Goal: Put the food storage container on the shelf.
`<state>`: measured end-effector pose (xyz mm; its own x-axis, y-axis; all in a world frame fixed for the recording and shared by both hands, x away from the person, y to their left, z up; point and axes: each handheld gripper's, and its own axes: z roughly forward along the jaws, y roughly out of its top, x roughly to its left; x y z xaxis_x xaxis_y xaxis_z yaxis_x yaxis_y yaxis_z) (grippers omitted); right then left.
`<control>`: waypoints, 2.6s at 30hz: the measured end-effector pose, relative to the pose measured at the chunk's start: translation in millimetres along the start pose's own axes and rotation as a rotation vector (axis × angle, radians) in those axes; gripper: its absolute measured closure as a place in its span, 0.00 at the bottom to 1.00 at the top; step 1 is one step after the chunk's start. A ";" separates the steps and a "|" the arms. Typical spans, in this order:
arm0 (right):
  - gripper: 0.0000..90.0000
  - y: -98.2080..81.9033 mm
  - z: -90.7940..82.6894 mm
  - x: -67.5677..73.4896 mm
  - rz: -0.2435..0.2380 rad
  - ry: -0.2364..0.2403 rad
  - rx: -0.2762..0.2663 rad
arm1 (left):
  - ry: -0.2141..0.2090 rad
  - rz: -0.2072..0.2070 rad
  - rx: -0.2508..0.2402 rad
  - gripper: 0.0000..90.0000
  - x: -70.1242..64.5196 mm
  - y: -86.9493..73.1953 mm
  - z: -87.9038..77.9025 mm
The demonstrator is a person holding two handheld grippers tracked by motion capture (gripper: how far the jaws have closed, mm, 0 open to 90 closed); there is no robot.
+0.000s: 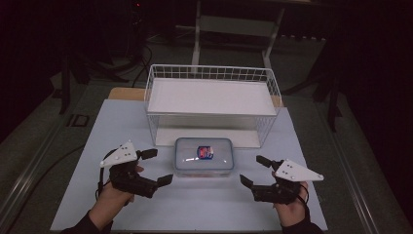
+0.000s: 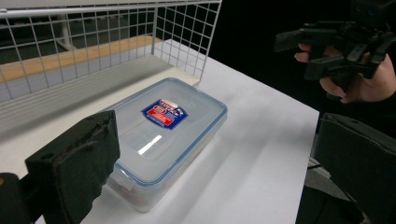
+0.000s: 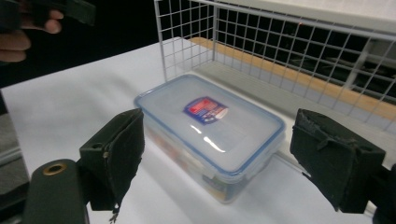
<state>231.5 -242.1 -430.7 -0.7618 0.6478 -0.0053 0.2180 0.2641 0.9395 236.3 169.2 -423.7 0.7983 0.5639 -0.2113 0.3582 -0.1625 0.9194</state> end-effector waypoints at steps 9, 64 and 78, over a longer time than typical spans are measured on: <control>0.15 -2.9 -2.1 5.4 -0.005 0.006 -0.083 | -0.009 -0.111 0.042 0.00 26.7 2.3 27.7; 0.16 -28.2 47.0 -26.8 0.145 -0.001 0.106 | -0.137 -0.697 0.204 0.56 112.3 -57.9 90.3; 0.31 -45.9 87.3 -73.5 0.438 0.159 0.222 | -0.139 -0.571 0.165 0.60 97.7 -58.1 80.9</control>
<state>330.8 -239.5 -503.4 -0.6494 0.6196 0.4409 0.6485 0.1484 0.7466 332.6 168.2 -524.7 0.5096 0.4898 -0.7074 0.8098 0.0050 0.5867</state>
